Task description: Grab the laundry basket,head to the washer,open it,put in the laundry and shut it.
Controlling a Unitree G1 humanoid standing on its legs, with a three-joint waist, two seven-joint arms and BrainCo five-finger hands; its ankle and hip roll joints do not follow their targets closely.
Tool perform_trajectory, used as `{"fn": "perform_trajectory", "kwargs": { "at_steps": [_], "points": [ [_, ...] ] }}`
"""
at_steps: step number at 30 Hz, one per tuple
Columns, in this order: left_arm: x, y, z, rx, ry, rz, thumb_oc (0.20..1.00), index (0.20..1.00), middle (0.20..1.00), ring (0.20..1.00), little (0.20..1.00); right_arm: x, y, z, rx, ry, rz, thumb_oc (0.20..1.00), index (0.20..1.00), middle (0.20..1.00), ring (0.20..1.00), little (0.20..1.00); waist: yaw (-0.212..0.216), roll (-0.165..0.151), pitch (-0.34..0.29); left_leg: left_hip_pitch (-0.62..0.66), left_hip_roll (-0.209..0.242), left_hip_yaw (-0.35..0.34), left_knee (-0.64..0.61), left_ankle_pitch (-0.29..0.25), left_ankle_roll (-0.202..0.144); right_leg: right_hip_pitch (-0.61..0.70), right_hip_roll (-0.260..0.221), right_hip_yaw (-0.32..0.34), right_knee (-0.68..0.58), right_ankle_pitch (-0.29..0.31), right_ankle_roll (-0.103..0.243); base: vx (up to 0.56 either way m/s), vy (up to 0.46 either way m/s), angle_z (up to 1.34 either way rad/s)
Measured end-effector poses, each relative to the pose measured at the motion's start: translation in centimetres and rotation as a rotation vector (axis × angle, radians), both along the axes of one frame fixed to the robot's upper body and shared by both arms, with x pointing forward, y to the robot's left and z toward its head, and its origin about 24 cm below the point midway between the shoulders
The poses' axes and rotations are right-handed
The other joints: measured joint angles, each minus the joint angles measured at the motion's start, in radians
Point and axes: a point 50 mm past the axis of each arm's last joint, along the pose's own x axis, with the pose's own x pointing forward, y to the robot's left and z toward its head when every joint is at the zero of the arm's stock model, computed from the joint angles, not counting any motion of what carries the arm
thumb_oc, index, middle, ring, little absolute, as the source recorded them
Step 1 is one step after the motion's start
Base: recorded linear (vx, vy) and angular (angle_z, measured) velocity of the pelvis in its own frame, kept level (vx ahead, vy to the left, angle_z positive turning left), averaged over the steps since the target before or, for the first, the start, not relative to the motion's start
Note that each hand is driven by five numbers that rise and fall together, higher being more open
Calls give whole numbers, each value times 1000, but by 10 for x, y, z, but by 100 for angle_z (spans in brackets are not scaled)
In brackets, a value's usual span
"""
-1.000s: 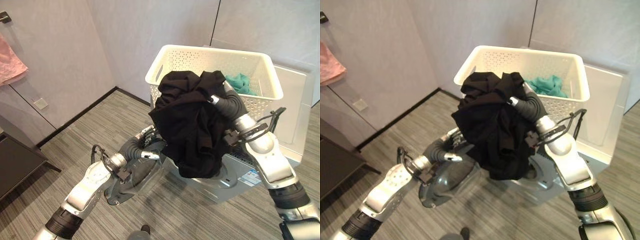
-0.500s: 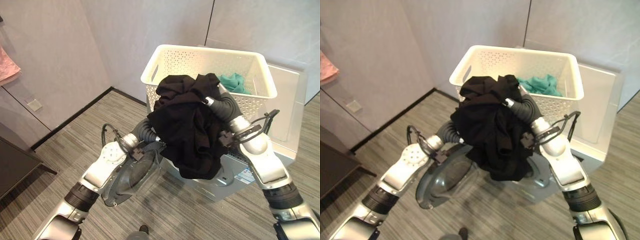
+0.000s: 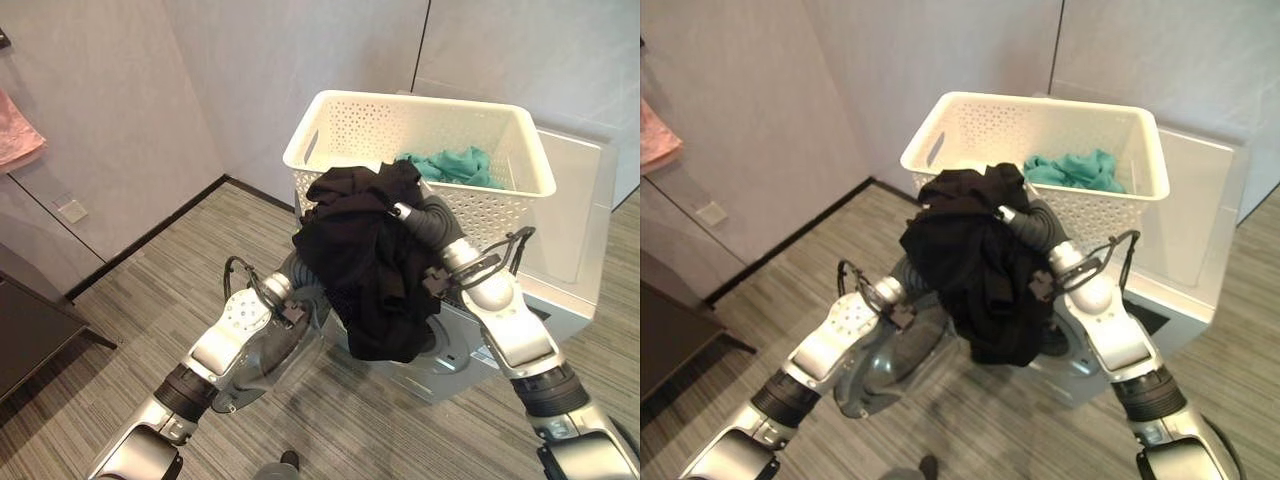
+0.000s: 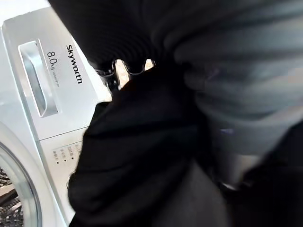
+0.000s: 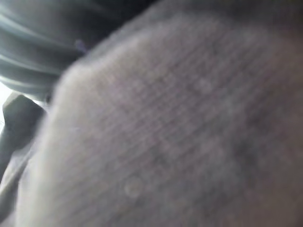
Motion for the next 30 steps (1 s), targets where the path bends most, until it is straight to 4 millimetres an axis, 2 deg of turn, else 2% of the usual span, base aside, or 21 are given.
{"fn": "perform_trajectory", "kwargs": {
  "at_steps": [8, 10, 14, 15, 16, 17, 18, 22, 30],
  "points": [
    [1, 3, 3, -35, 0, 26, 200, 200, 200, 200, 200, 1, -2, -1, -20, -1, -13, 200, 200, 200, 200, 200, 0, 4, -3, 0, 0, -1, 0, 0, 0, 0, 0, -1, 0, 0, 0, 0, 0, 0],
    [2, 9, 4, -54, -2, 50, 200, 200, 200, 200, 200, 1, -2, -1, -23, -1, -15, 200, 200, 200, 200, 200, 1, 4, -2, -1, 0, -1, 0, 0, 0, 0, 0, -2, 0, 0, 0, 0, 0, 0],
    [-11, 19, 0, -119, 4, 73, 200, 200, 200, 200, 200, 0, -7, -4, -47, 10, -24, 200, 200, 200, 200, 200, 4, 4, -3, -1, -1, -1, -1, 0, 0, 0, 0, -2, 0, 0, 0, 0, 0, 0],
    [-16, 24, -5, -164, 28, 91, 200, 200, 200, 200, 200, -1, -7, -6, -62, 16, -20, 241, 241, 241, 241, 241, 4, 4, -3, -1, -1, -1, -1, 0, 0, 1, 0, -3, 0, 0, 0, 0, 0, 0],
    [-18, 26, -8, -185, 42, 101, 200, 200, 200, 200, 200, -2, -8, -7, -75, 20, -19, 241, 241, 241, 241, 241, 2, 4, -3, 0, -1, -1, -1, 0, 0, 2, -1, -3, 0, 0, 0, 0, 0, 0],
    [-20, 27, -11, -194, 56, 106, 200, 200, 200, 200, 200, -2, -9, -9, -92, 23, -22, 407, 407, 407, 407, 407, 3, 4, -3, 0, -1, -1, -1, 0, 0, 3, -1, -4, 0, 0, 0, -6, -24, 7],
    [-28, 36, -25, -225, 116, 151, 200, 200, 200, 200, 200, -5, -14, -16, -124, 47, -30, 1000, 1000, 1000, 1000, 1000, 5, 4, -3, 1, -2, -4, -1, 0, 0, 7, -1, -11, 0, -1, 1, -7, -25, 10],
    [-38, 51, -43, -300, 212, 214, 200, 200, 200, 200, 200, -7, -27, -19, -113, 62, -76, 1000, 1000, 1000, 1000, 1000, 4, 4, -3, -1, -4, -12, -1, 2, 3, 12, -2, -23, 0, -3, 4, -10, -22, 9],
    [-66, 61, -74, -387, 379, 268, 200, 200, 200, 200, 200, -24, -59, -31, -88, 103, -183, 1000, 1000, 1000, 1000, 1000, 2, 1, 0, 0, -7, -12, -6, 3, 4, 12, -6, -24, 0, -5, 8, -7, -10, 1]
  ]
}}
